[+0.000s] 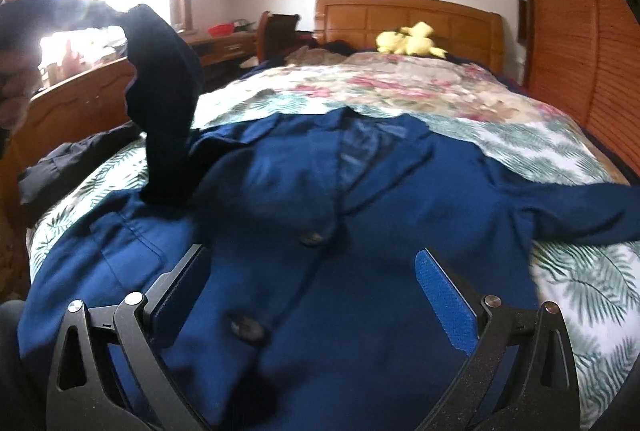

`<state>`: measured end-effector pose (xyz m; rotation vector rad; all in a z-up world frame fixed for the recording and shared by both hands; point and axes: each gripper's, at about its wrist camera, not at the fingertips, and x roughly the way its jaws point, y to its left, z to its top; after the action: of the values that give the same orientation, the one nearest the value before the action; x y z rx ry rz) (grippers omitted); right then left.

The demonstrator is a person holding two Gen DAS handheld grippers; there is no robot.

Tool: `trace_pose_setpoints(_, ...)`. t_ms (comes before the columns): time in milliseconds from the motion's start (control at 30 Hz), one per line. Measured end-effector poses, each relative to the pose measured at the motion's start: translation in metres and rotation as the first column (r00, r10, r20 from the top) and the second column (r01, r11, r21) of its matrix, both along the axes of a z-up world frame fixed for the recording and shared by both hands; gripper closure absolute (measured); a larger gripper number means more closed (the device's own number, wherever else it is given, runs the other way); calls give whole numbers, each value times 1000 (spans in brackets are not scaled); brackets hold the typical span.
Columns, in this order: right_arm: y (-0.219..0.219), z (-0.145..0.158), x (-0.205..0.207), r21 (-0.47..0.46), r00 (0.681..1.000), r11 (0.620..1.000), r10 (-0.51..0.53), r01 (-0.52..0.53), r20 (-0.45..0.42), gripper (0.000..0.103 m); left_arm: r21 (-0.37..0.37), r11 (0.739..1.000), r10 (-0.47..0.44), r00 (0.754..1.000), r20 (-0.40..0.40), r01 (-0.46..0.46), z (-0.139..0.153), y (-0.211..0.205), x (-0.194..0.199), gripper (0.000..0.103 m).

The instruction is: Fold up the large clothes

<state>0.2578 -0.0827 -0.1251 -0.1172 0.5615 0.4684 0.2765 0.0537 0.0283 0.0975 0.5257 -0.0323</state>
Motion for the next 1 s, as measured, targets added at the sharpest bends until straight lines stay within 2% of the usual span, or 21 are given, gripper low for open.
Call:
trace_pose_setpoints(233, -54, -11, -14, -16, 995, 996, -93, 93, -32, 0, -7, 996, -84, 996, -4, 84, 7, -52, -22, 100)
trace_pose_setpoints(367, -75, -12, -24, -15, 991, 992, -123, 123, -42, 0, -11, 994, -112, 994, -20, 112, -2, -72, -37, 100)
trace_pose_setpoints(467, -86, -11, -33, -7, 990, 990, -138, 137, -44, 0, -13, 991, -131, 990, -46, 131, -19, -84, -43, 100)
trace_pose_setpoints(733, -86, -5, -35, 4, 993, 994, -110, 110, -50, 0, -3, 993, -116, 987, -115, 116, -68, -101, -43, 100)
trace_pose_setpoints(867, -78, -5, -34, -3, 995, 996, -91, 91, -49, 0, -1, 993, -114, 988, -104, 115, -82, -100, -51, 99)
trace_pose_setpoints(1000, -72, -8, -33, -14, 995, 997, -82, 82, -54, 0, -33, 993, -118, 987, -105, 115, -92, -94, -59, 98)
